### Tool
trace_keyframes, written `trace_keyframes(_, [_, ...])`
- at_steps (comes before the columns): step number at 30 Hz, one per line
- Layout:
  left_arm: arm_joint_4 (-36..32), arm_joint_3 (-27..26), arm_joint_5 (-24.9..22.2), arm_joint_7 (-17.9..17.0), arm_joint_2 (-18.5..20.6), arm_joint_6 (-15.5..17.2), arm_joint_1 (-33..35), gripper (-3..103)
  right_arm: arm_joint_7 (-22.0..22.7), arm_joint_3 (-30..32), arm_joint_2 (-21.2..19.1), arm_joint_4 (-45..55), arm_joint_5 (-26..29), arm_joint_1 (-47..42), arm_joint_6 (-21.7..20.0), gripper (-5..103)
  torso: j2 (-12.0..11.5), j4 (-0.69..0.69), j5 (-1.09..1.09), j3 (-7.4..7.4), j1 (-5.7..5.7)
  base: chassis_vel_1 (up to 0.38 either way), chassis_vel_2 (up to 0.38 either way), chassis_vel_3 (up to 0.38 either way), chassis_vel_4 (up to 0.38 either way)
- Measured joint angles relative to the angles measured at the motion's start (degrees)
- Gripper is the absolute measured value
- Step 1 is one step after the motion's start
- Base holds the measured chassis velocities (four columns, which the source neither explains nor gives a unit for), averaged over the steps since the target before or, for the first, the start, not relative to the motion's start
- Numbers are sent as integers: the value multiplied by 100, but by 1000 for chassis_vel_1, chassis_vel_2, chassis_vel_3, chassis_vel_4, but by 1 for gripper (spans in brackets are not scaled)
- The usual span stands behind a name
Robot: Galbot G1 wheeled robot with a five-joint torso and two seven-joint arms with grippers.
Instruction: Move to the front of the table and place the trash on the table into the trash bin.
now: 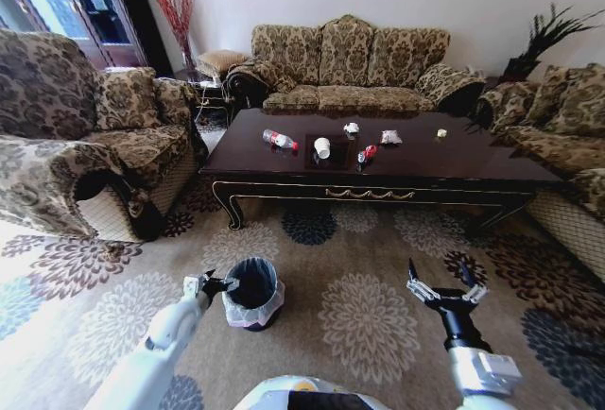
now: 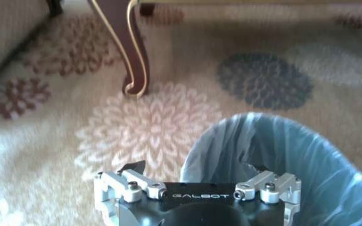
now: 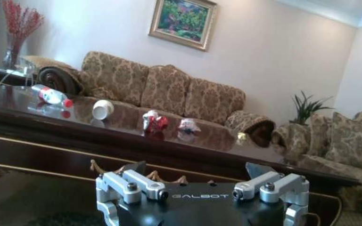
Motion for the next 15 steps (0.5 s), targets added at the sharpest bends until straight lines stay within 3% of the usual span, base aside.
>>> trace_keyframes(8, [746,403,-135,77,86,84,-510,100,81,328,41,-82,42,-68,104,100,0,0,1,0,0,0,0,0,0])
trace_keyframes(15, [1066,444,-150,287,97,155,-650,100,89,535,10,-83,263,-111,109,100,0,1,2,0,0,0,0,0,0])
